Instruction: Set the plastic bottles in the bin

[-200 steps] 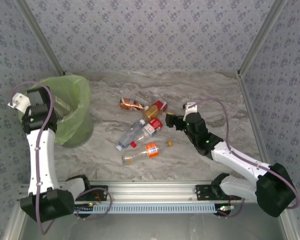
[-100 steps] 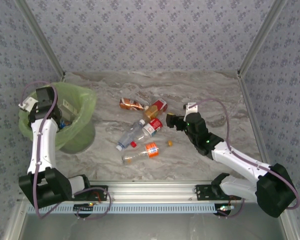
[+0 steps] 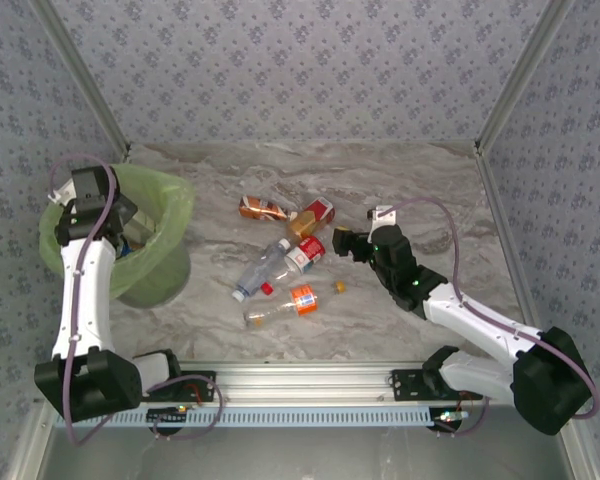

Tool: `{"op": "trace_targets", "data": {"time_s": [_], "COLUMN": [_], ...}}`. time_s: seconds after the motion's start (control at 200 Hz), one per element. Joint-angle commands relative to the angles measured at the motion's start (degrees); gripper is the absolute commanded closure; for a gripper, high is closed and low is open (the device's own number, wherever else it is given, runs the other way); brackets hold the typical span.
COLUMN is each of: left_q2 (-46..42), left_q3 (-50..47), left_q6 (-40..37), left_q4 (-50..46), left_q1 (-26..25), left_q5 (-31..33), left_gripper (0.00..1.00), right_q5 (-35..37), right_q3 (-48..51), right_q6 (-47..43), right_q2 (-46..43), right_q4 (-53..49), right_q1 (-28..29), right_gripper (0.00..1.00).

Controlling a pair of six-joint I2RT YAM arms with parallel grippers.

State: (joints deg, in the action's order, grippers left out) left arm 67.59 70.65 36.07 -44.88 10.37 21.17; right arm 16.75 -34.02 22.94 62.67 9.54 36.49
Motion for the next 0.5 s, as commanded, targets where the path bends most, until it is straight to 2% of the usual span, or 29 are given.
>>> {"op": "trace_targets", "data": {"time_s": [0.0, 0.22, 0.495], "left_q2": [-1.8, -4.1, -1.0], "left_q3": [3.3, 5.6, 11.1], "left_q6": [-1.7, -5.2, -12.2], "left_q4": [0.7, 3.7, 6.5], "left_q1": [-1.5, -6.0, -23.3], "left_q5": [-2.5, -7.2, -5.2], "left_gripper": [0.14, 0.01, 0.01], "right_q5": [1.1, 1.2, 0.6], "right_q3": [-2.1, -2.2, -2.0], "right_q6": [0.5, 0.5, 1.5], "right_q2": [0.1, 0.3, 0.6], "right_q4": [-0.4, -0.4, -0.3], "right_q1": [-0.3, -0.4, -0.8], "right_gripper": [0.01, 0.01, 0.01]}}
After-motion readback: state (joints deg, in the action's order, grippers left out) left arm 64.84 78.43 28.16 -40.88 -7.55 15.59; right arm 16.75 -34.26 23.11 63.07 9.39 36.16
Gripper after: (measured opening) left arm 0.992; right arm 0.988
